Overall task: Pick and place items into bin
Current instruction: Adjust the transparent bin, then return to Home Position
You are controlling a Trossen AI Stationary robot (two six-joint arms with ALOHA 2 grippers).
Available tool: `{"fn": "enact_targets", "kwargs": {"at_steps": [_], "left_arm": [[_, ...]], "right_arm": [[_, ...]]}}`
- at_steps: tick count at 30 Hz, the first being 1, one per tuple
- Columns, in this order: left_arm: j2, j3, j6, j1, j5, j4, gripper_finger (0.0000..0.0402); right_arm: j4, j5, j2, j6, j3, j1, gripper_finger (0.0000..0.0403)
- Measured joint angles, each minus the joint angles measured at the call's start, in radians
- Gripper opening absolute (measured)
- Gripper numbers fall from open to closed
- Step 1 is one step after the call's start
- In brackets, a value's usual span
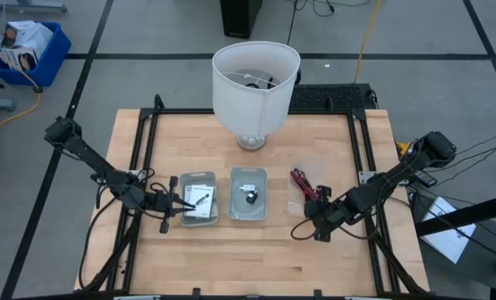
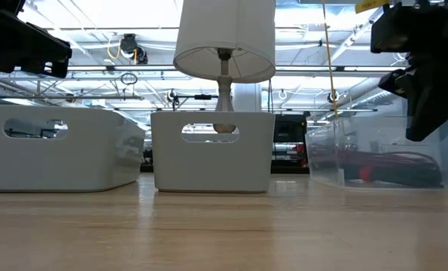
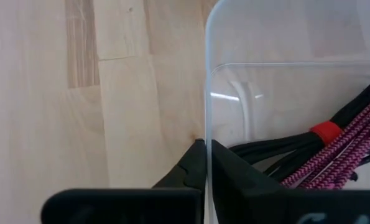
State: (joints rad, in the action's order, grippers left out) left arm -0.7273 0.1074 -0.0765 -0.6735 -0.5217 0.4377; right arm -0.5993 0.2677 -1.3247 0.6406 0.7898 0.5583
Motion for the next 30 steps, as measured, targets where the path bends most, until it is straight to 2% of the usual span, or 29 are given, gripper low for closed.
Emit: {"fn": "enact_targets", "kwargs": {"at_steps": [7, 17, 21, 26, 30], "left_arm": [[0.000, 0.000, 0.000, 0.000, 0.000, -0.001, 0.0031], [0.000, 0.000, 0.025, 0.000, 0.000, -0.021, 0.0031], [0.000, 0.000, 0.006, 0.000, -0.001, -0.028, 0.0031], [0.000, 0.000, 0.006, 0.001, -0.113, -0.017, 0.0031], [0.001, 0.007, -0.030, 0.041, -0.167, -0.016, 0.0030]], "right_arm": [[0.002, -0.015, 0.001, 0.048, -0.002, 0.000, 0.0028], [0.081, -0.015, 0.008, -0.025, -0.002, 0.000, 0.0128], [0.092, -0.012, 0.039, -0.028, -0.002, 0.000, 0.0156], [0.140, -0.002, 0.124, -0.129, -0.002, 0.000, 0.0163], [0.179, 0.095, 0.198, -0.339, -0.004, -0.001, 0.0126]]}}
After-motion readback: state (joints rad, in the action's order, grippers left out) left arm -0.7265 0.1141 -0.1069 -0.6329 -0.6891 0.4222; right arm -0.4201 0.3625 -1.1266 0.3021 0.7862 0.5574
